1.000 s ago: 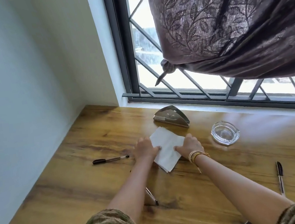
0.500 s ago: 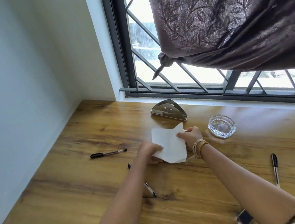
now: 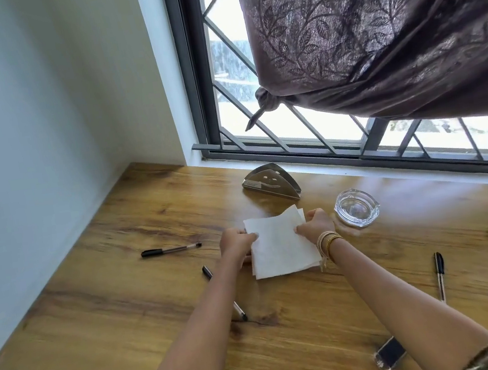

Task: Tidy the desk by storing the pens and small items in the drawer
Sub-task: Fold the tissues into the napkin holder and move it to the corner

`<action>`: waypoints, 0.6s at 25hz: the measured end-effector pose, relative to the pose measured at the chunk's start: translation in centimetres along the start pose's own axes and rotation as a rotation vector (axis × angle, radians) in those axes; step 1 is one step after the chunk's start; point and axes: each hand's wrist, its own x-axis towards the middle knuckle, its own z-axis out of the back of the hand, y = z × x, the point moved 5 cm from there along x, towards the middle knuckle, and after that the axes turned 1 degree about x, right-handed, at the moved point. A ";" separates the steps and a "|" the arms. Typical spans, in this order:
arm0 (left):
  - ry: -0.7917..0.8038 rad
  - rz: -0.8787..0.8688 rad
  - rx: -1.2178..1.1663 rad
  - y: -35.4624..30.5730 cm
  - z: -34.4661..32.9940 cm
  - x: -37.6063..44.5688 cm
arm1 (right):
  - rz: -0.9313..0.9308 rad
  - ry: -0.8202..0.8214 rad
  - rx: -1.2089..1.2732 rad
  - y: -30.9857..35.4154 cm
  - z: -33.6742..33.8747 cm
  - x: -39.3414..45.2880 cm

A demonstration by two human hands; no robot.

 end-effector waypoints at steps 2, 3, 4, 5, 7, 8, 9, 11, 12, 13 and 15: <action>-0.011 0.005 0.029 0.3 -0.1 -0.2 | 0.033 -0.041 -0.010 0.2 0.4 -0.1; -0.024 0.010 0.036 0.4 -0.2 -0.2 | 0.063 -0.067 -0.022 0.5 0.5 -0.3; -0.033 0.014 0.037 0.5 -0.3 -0.3 | 0.100 -0.088 -0.034 0.8 0.4 -0.5; -0.038 0.018 0.035 0.6 -0.4 -0.4 | 0.146 -0.100 -0.038 1.2 0.2 -0.9; -0.035 0.030 0.020 0.7 -0.6 -0.7 | 0.241 -0.077 -0.015 2.5 -0.5 -1.9; -0.030 0.043 0.000 0.7 -0.7 -0.8 | 0.274 -0.029 0.011 3.1 -1.1 -2.4; -0.027 0.065 -0.035 0.7 -0.8 -0.9 | 0.283 0.047 0.050 3.4 -2.0 -2.8; -0.026 0.122 -0.130 0.5 -0.8 -1.3 | 0.252 0.198 0.107 3.6 -3.8 -3.4; -0.027 0.153 -0.173 0.5 -0.8 -1.4 | 0.237 0.235 0.103 3.4 -4.5 -3.7; -0.028 0.179 -0.207 0.5 -0.8 -1.5 | 0.232 0.250 0.086 3.1 -5.0 -3.8; -0.020 0.199 -0.222 0.5 -0.8 -1.6 | 0.241 0.255 0.057 2.5 -5.3 -3.9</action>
